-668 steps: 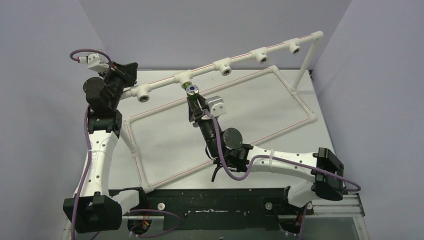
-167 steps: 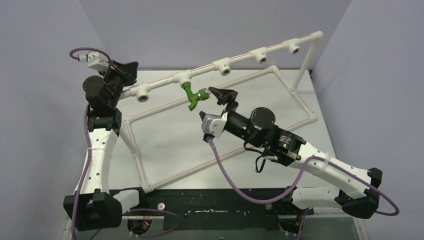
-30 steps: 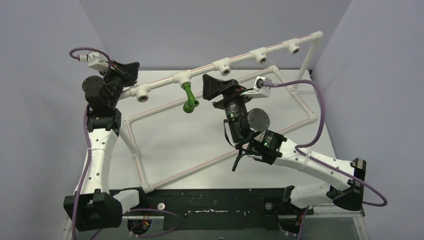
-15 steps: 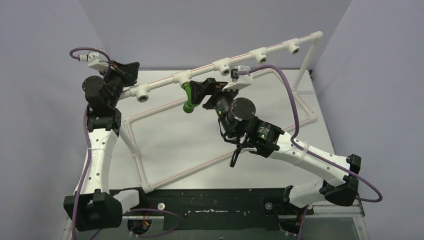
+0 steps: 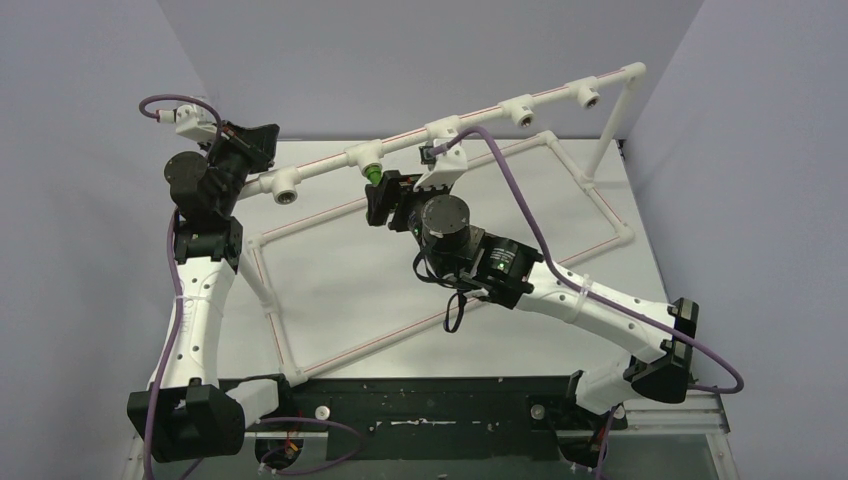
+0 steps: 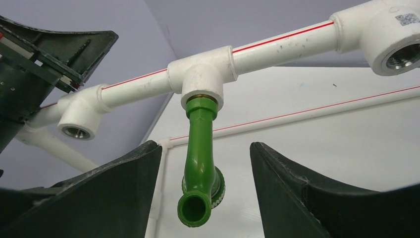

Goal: Install the water faucets

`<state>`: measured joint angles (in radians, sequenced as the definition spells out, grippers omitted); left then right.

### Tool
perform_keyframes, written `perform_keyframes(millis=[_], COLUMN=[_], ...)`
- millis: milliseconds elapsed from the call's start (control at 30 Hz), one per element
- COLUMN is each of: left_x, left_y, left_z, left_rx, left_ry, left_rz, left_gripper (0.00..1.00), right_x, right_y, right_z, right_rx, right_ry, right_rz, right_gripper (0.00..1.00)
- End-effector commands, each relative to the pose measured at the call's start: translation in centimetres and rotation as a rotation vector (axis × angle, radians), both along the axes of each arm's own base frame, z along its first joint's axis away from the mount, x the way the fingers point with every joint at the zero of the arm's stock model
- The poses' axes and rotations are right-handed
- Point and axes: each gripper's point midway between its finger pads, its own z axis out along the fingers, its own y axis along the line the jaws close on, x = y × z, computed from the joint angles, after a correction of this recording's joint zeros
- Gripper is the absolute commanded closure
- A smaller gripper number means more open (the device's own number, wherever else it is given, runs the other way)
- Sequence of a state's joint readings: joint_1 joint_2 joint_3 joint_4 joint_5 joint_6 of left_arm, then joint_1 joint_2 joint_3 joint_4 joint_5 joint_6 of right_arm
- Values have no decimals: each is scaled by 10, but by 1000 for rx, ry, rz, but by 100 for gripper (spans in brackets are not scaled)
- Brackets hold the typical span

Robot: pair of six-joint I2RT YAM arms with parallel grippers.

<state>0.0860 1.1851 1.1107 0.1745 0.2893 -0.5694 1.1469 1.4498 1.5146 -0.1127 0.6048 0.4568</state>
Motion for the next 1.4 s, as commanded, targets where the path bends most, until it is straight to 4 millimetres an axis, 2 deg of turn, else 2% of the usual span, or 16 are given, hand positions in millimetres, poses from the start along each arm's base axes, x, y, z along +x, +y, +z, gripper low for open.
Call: perform_keyframes(millis=[0,333,667,767,833,867,933,1167,1367], left_x=[-11,-11,-11,-11,-11,-12,-11,-11,-12], left_y=[5,5,5,4,4,4,4,4,4], left_z=[-191,-191,-189,-190,-190,-190,-190,-189,-190], left_rx=[-63,-65,-67,-69,-69,-69,-70,-68,-71], left_ry=[598,598,594,595,595,596,594,592,593], left_rz=[13,9,9,8,8,7,8,7,3], left_gripper=[100,100,100,100,100,100,100,100,100], right_x=[-1,4,5,5,4,4,2,-5,-7], right_y=[2,10,12,12,13,13,14,8,4], right_z=[14,-2,-10,-10,-8,-7,-2,19,25], right_rx=[32,18,17,31,56,73,118,380,669], right_ry=[-8,21,33,35,42,44,52,99,182], right_rz=[-2,-19,-43,-49,-46,-46,-38,-1,78], right_gripper=[35,43,54,62,75,87,100,100,100])
